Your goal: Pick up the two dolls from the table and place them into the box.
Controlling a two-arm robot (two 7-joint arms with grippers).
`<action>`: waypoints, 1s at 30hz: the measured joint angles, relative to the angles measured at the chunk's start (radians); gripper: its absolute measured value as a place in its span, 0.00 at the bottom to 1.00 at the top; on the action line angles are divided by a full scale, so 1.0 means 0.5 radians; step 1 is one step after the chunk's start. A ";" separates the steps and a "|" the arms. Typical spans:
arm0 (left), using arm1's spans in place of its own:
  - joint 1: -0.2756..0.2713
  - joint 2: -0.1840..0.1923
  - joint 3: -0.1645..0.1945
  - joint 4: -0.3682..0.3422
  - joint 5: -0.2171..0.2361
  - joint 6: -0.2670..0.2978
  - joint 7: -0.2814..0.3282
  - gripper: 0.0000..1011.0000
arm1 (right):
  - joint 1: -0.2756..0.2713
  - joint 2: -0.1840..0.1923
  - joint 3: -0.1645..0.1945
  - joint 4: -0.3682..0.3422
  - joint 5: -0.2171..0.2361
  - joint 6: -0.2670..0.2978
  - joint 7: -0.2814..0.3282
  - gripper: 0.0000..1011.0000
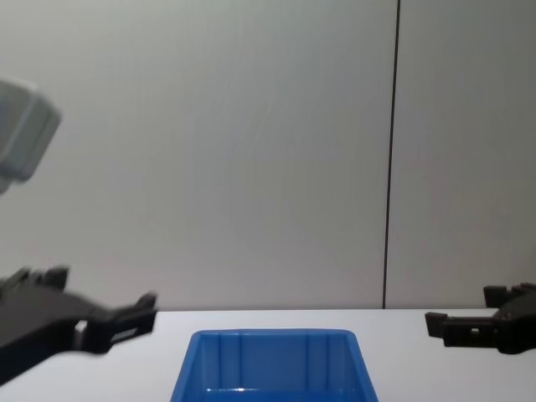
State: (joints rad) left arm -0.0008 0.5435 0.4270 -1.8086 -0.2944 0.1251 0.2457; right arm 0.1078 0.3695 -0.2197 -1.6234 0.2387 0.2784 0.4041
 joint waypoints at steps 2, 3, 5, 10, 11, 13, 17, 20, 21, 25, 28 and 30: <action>0.053 0.032 -0.006 -0.014 -0.037 -0.008 0.033 0.99 | 0.000 0.001 0.001 0.000 0.001 0.000 0.000 0.99; 0.067 0.041 -0.007 -0.016 -0.048 -0.012 0.041 0.99 | 0.000 0.002 0.001 0.000 0.002 0.000 -0.001 0.99; 0.097 0.059 -0.011 -0.017 -0.070 -0.022 0.051 0.99 | -0.001 0.003 0.002 0.000 0.003 -0.001 -0.001 0.99; 0.168 0.100 -0.021 0.006 -0.145 -0.074 0.049 0.99 | -0.002 0.004 0.003 0.000 0.005 -0.002 -0.002 0.99; 0.177 0.105 -0.023 0.016 -0.153 -0.080 0.045 0.99 | -0.002 0.004 0.003 0.000 0.005 -0.002 -0.002 0.99; 0.193 0.112 -0.027 0.042 -0.177 -0.100 0.022 0.99 | -0.002 0.005 0.004 0.000 0.006 -0.003 -0.002 0.99; 0.206 0.113 -0.032 0.105 -0.209 -0.139 -0.032 0.99 | -0.003 0.005 0.005 0.000 0.006 -0.003 -0.002 0.99; 0.203 0.098 -0.035 0.186 -0.239 -0.176 -0.096 0.99 | -0.003 0.006 0.006 0.000 0.007 -0.003 -0.002 0.99; 0.203 0.098 -0.035 0.186 -0.239 -0.176 -0.096 0.99 | -0.004 0.006 0.006 0.000 0.007 -0.003 -0.002 0.99; 0.175 0.063 -0.038 0.313 -0.265 -0.231 -0.196 0.99 | -0.004 0.007 0.006 0.000 0.008 -0.003 -0.002 0.99; 0.149 0.038 -0.041 0.396 -0.275 -0.262 -0.264 0.99 | -0.004 0.007 0.006 0.000 0.008 -0.003 -0.002 0.99; 0.137 0.028 -0.043 0.434 -0.279 -0.275 -0.293 0.99 | -0.004 0.008 0.006 0.000 0.008 -0.003 -0.002 0.99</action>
State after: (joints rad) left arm 0.0674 0.5575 0.4055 -1.5917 -0.4339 -0.0123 0.0993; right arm 0.1060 0.3733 -0.2168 -1.6233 0.2428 0.2767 0.4031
